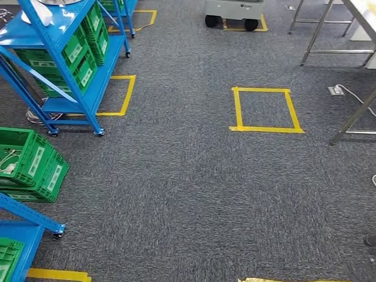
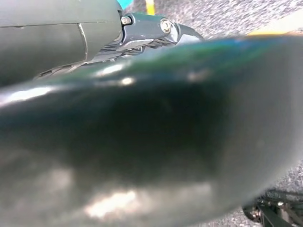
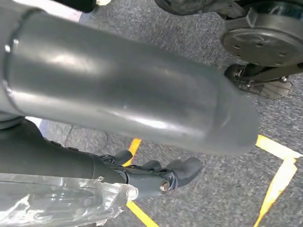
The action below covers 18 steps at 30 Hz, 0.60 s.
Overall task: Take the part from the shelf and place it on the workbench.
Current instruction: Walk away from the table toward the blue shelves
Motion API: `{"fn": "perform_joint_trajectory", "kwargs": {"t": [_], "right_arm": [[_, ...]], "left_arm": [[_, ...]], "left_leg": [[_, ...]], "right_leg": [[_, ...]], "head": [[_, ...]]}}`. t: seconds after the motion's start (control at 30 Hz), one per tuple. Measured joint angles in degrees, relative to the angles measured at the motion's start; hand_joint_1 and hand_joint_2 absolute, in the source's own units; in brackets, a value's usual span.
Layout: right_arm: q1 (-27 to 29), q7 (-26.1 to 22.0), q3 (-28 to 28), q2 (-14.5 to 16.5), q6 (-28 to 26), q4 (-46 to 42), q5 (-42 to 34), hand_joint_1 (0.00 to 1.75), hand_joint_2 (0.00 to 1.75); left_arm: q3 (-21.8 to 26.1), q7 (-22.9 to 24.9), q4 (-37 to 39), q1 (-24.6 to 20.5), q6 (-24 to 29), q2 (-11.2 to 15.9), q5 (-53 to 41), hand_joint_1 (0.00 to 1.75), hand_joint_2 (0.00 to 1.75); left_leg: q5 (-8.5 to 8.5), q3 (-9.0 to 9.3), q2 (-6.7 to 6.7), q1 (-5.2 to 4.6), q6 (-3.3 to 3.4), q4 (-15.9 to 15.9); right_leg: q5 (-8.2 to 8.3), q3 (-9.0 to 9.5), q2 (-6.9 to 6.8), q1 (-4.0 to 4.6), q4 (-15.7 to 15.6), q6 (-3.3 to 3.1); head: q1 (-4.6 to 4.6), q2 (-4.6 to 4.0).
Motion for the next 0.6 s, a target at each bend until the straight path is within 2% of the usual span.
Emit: {"fn": "perform_joint_trajectory", "kwargs": {"t": [0.03, 0.07, 0.13, 0.17, 0.2, 0.23, 0.27, 0.3, 0.33, 0.37, 0.4, 0.43, 0.47, 0.5, 0.57, 0.6], "right_arm": [[0.51, -0.19, -0.39, -0.02, 0.0, -0.15, -0.08, 0.0, 0.0], [1.1, -0.4, -0.88, -0.1, 0.0, -0.39, -0.11, 0.0, 0.0], [2.35, -0.72, -1.87, -0.27, -0.01, -0.97, -0.13, 0.0, 0.0], [2.95, -0.83, -2.27, -0.35, -0.01, -1.21, -0.16, 0.0, 0.0], [3.5, -0.92, -2.57, -0.37, -0.01, -1.37, -0.22, 0.0, 0.0], [3.88, -0.98, -2.8, -0.38, -0.01, -1.46, -0.33, 0.0, 0.0], [4.1, -1.04, -2.98, -0.39, -0.01, -1.51, -0.46, 0.0, 0.0], [4.18, -1.11, -3.11, -0.39, -0.01, -1.56, -0.61, 0.0, 0.0], [4.18, -1.2, -3.2, -0.39, -0.01, -1.6, -0.76, 0.0, 0.0], [4.17, -1.29, -3.25, -0.39, -0.01, -1.63, -0.9, 0.0, 0.0], [4.14, -1.38, -3.27, -0.39, -0.01, -1.65, -1.06, 0.0, 0.0], [4.1, -1.49, -3.26, -0.39, -0.01, -1.65, -1.23, 0.0, 0.0], [4.01, -1.6, -3.21, -0.39, -0.01, -1.63, -1.46, 0.0, 0.0], [3.85, -1.71, -3.14, -0.39, -0.01, -1.61, -1.69, 0.0, 0.0], [3.28, -1.91, -2.99, -0.39, -0.01, -1.57, -2.02, 0.0, 0.0], [3.04, -2.01, -2.96, -0.39, -0.01, -1.56, -2.08, 0.0, 0.0]], "left_arm": [[0.0, 0.01, 0.02, 0.09, 0.08, -0.02, -0.17, 0.0, 0.0], [-0.01, 0.04, 0.05, 0.21, 0.18, -0.1, -0.34, 0.0, 0.0], [-0.02, 0.14, 0.1, 0.32, 0.38, -0.39, -0.66, 0.0, 0.0], [-0.04, 0.17, 0.11, 0.23, 0.44, -0.57, -0.81, 0.0, 0.0], [-0.05, 0.2, 0.11, 0.09, 0.48, -0.72, -0.97, 0.0, 0.0], [-0.08, 0.2, 0.11, -0.04, 0.5, -0.83, -1.09, 0.0, 0.0], [-0.1, 0.2, 0.11, -0.12, 0.52, -0.92, -1.2, 0.0, 0.0], [-0.14, 0.23, 0.11, -0.11, 0.53, -0.99, -1.28, 0.0, 0.0], [-0.19, 0.27, 0.11, -0.06, 0.53, -1.03, -1.34, 0.0, 0.0], [-0.25, 0.31, 0.11, -0.03, 0.53, -1.04, -1.36, 0.0, 0.0], [-0.29, 0.36, 0.11, -0.05, 0.52, -1.05, -1.38, 0.0, 0.0], [-0.33, 0.4, 0.11, -0.18, 0.52, -1.06, -1.39, 0.0, 0.0], [-0.34, 0.46, 0.11, -0.35, 0.52, -1.07, -1.41, 0.0, 0.0], [-0.36, 0.52, 0.11, -0.48, 0.51, -1.07, -1.42, 0.0, 0.0], [-0.37, 0.68, 0.11, -0.47, 0.49, -1.08, -1.43, 0.0, 0.0], [-0.37, 0.74, 0.11, -0.36, 0.48, -1.09, -1.43, 0.0, 0.0]], "left_leg": [[0.23, -0.17, -0.79, 0.14, -0.35, -0.16], [0.16, -0.4, -0.62, 0.2, -0.64, -0.02], [-1.77, -1.75, 2.24, 0.08, -1.07, 2.65], [-3.67, -3.21, 4.31, 0.01, -1.2, 5.72], [-5.72, -5.04, 5.71, 0.0, -1.31, 9.57], [-7.25, -6.78, 6.29, 0.04, -1.36, 13.22], [-7.92, -7.91, 6.57, 0.05, -1.35, 15.7], [-7.47, -8.05, 6.67, 0.05, -1.28, 16.21], [-6.05, -7.1, 6.78, 0.03, -1.17, 14.57], [-4.15, -5.31, 7.34, -0.02, -1.01, 11.36], [-2.43, -3.17, 8.84, -0.16, -0.81, 7.58], [-1.38, -1.32, 10.22, -0.33, -0.57, 4.05], [-0.91, -0.12, 11.35, -0.49, -0.29, 1.74], [-0.92, 0.4, 11.87, -0.64, -0.01, 0.55], [-0.94, 0.44, 10.6, -0.59, 0.54, 0.1], [-0.87, 0.47, 9.96, -0.47, 0.78, 0.01]], "right_leg": [[0.1, 0.1, -0.93, 0.05, 0.05, -0.41], [0.24, 0.3, -1.78, 0.12, -0.07, -0.88], [0.59, 0.53, -3.41, 0.19, -0.45, -1.7], [0.66, 0.57, -4.22, 0.33, -0.55, -1.92], [0.65, 0.55, -5.05, 0.49, -0.58, -2.07], [0.6, 0.53, -5.94, 0.65, -0.58, -2.16], [0.54, 0.53, -6.82, 0.78, -0.58, -2.24], [0.47, 0.57, -7.6, 0.86, -0.58, -2.3], [0.4, 0.66, -8.3, 0.9, -0.58, -2.3], [0.3, 0.79, -8.93, 0.93, -0.58, -2.26], [0.16, 0.95, -9.49, 1.03, -0.55, -2.12], [-0.09, 1.01, -10.04, 1.19, -0.41, -1.88], [-0.28, 1.05, -10.62, 1.34, -0.33, -1.62], [-0.47, 1.15, -11.23, 1.49, -0.32, -1.31], [-0.79, 1.43, -12.07, 1.44, -0.39, -0.7], [-1.32, 1.42, -11.28, 1.35, 0.1, -0.36]], "head": [[-0.07, 0.0], [-0.1, 0.0], [-0.39, 0.0], [-0.54, 0.0], [-0.65, 0.0], [-0.65, 0.0], [-0.64, 0.0], [-0.65, 0.0], [-0.64, 0.0], [-0.66, 0.0], [-0.67, 0.0], [-0.67, 0.0], [-0.61, 0.0], [-0.59, 0.0], [-0.5, 0.0], [-0.41, 0.0]]}}
